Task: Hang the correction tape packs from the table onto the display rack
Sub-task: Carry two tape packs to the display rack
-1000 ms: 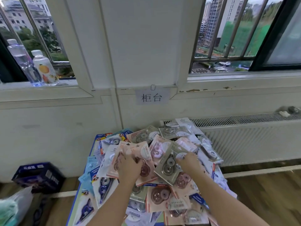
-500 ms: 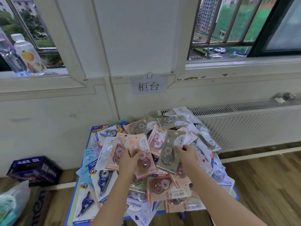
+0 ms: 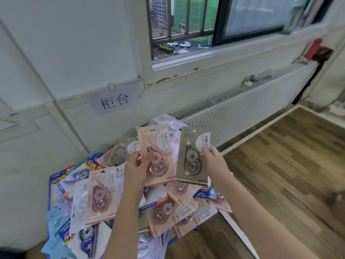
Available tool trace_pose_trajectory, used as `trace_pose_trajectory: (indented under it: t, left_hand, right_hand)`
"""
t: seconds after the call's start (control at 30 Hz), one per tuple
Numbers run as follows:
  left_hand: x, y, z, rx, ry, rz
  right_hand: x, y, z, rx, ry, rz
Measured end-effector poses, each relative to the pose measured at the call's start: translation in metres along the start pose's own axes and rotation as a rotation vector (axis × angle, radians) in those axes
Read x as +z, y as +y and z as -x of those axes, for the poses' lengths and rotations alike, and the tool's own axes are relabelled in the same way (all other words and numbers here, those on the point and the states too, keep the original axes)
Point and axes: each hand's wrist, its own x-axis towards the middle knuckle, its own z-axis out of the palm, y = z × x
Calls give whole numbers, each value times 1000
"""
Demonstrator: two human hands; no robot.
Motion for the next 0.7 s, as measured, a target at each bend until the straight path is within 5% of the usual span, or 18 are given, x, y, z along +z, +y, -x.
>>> trace_pose_trajectory:
  t: [0.33, 0.7]
  left_hand:
    - [152, 57, 64, 134, -427, 128]
    - [330, 90, 241, 29, -925, 322]
  right_hand:
    - [-169, -47, 81, -274, 348, -31]
    - [-394, -28, 219, -480, 856, 76]
